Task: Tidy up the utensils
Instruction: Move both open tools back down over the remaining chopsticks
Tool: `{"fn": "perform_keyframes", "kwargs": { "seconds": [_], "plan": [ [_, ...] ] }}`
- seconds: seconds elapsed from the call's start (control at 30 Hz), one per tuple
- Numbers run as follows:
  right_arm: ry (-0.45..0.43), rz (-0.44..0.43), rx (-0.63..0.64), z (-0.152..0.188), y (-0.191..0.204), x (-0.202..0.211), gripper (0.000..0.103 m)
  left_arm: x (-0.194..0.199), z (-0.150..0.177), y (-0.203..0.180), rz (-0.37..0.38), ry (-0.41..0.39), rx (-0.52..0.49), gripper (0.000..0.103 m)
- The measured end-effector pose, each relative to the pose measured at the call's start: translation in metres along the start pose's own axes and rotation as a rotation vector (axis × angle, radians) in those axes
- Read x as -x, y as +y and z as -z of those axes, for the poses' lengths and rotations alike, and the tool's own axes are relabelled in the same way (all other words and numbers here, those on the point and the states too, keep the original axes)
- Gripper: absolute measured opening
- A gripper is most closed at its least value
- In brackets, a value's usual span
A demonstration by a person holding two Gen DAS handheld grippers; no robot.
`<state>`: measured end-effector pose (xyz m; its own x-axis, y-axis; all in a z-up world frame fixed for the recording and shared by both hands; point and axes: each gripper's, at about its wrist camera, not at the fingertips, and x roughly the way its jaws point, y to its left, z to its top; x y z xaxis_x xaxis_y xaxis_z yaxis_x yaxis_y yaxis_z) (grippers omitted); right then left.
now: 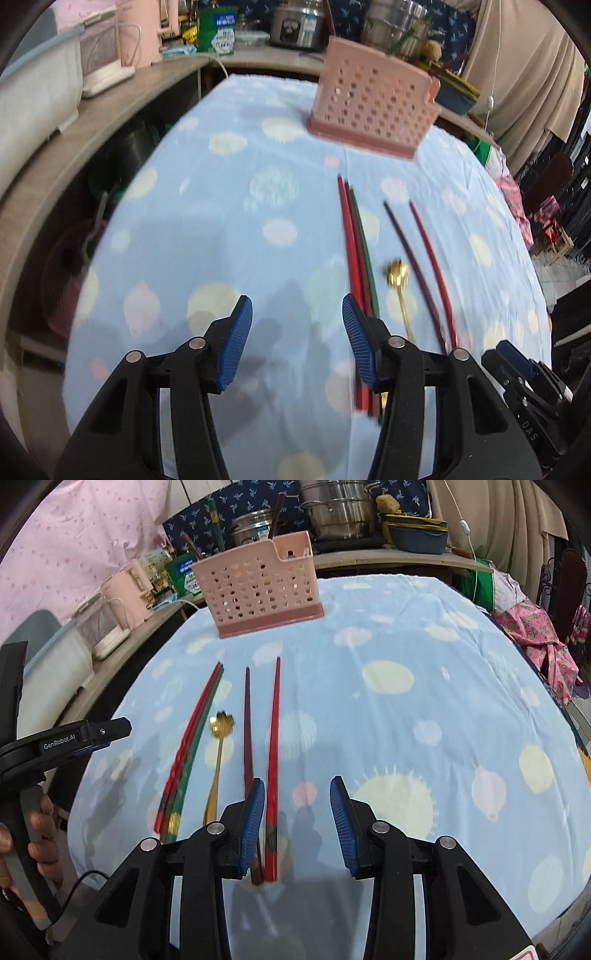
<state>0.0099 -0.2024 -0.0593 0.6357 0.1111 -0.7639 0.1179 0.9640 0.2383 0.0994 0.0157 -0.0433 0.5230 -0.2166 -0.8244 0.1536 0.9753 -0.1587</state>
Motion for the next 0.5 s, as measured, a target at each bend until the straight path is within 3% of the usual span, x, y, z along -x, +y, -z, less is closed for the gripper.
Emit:
{"fn": "perform_keyframes", "kwargs": {
  "seconds": [0.17, 0.5],
  "plan": [
    [0.019, 0.003, 0.003, 0.012, 0.0, -0.003, 0.036, -0.002, 0.03, -0.001, 0.004, 0.035, 0.001, 0.057],
    [0.035, 0.006, 0.029, 0.016, 0.008, -0.01, 0.034, -0.002, 0.036, -0.011, 0.018, 0.035, -0.027, 0.057]
  ]
}}
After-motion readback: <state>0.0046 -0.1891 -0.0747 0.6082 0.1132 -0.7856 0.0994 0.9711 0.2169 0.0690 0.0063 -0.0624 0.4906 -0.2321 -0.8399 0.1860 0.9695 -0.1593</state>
